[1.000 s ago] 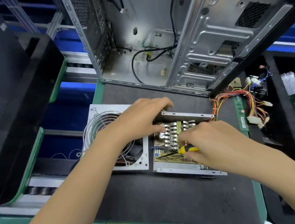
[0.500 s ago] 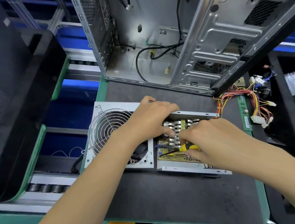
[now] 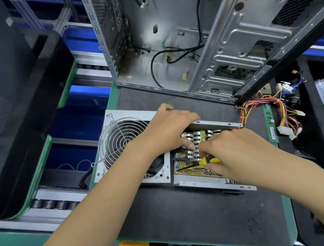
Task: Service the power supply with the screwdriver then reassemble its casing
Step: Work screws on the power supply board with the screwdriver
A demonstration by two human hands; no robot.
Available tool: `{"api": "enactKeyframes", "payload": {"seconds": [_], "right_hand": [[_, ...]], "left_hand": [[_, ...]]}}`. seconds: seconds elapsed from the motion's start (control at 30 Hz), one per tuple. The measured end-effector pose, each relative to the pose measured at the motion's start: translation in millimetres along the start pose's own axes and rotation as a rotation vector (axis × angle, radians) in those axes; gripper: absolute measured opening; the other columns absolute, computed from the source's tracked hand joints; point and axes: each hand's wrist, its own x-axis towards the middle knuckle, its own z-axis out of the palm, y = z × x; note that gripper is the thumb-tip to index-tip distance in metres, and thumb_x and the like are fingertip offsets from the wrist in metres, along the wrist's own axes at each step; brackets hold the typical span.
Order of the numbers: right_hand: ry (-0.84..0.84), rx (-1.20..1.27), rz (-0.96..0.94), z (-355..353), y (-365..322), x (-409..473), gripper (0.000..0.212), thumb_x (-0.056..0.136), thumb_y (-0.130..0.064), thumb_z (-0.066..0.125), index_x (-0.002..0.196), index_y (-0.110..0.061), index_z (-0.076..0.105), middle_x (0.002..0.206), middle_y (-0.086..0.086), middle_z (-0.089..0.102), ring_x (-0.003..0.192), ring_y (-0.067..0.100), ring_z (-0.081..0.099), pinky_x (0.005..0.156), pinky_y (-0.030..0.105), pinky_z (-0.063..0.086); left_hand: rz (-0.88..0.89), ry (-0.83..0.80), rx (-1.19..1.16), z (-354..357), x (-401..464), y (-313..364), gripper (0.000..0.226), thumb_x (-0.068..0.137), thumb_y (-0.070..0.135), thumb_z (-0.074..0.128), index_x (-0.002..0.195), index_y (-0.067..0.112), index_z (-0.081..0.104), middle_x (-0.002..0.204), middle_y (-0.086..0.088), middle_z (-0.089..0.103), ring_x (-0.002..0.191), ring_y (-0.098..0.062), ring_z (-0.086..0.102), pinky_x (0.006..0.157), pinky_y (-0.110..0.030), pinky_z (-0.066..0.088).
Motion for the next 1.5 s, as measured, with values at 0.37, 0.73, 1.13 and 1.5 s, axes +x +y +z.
{"api": "enactKeyframes", "payload": {"seconds": [0.37, 0.73, 1.13, 1.5], "right_hand": [[0.034, -0.013, -0.018, 1, -2, 1, 0.018, 0.093, -0.042, 0.046, 0.108, -0.033, 0.049, 0.101, -0.005, 0.063, 0.091, 0.025, 0.061, 0.068, 0.034, 0.048], [0.069, -0.22, -0.073, -10, -11, 13, 0.024, 0.095, -0.047, 0.043, 0.11, -0.03, 0.05, 0.101, -0.007, 0.06, 0.09, 0.024, 0.061, 0.043, 0.028, 0.012], [0.052, -0.14, -0.069, -16, -10, 18, 0.019, 0.09, -0.038, 0.053, 0.101, -0.022, 0.057, 0.091, -0.002, 0.056, 0.069, 0.023, 0.038, 0.046, 0.029, 0.017], [-0.004, 0.09, -0.05, -16, -6, 22, 0.023, 0.079, -0.027, 0.065, 0.096, -0.025, 0.05, 0.082, -0.009, 0.036, 0.065, 0.013, 0.042, 0.051, 0.028, 0.026]], "left_hand": [[0.004, 0.0, -0.016, -1, -1, 0, 0.066, 0.075, 0.046, 0.076, 0.132, 0.029, 0.049, 0.126, 0.013, 0.059, 0.117, -0.01, 0.052, 0.101, -0.031, 0.014], [0.0, -0.014, -0.02, -1, -2, 0, 0.053, 0.08, 0.025, 0.07, 0.129, 0.029, 0.05, 0.121, 0.014, 0.059, 0.116, -0.008, 0.052, 0.105, -0.034, 0.017], [0.009, -0.013, -0.035, 1, -1, -2, 0.051, 0.079, 0.025, 0.067, 0.127, 0.031, 0.051, 0.118, 0.013, 0.061, 0.115, -0.008, 0.054, 0.104, -0.032, 0.014], [0.021, -0.003, -0.07, 0, -1, -3, 0.048, 0.077, 0.031, 0.068, 0.123, 0.031, 0.053, 0.112, 0.013, 0.061, 0.112, -0.008, 0.055, 0.103, -0.032, 0.014]]}}
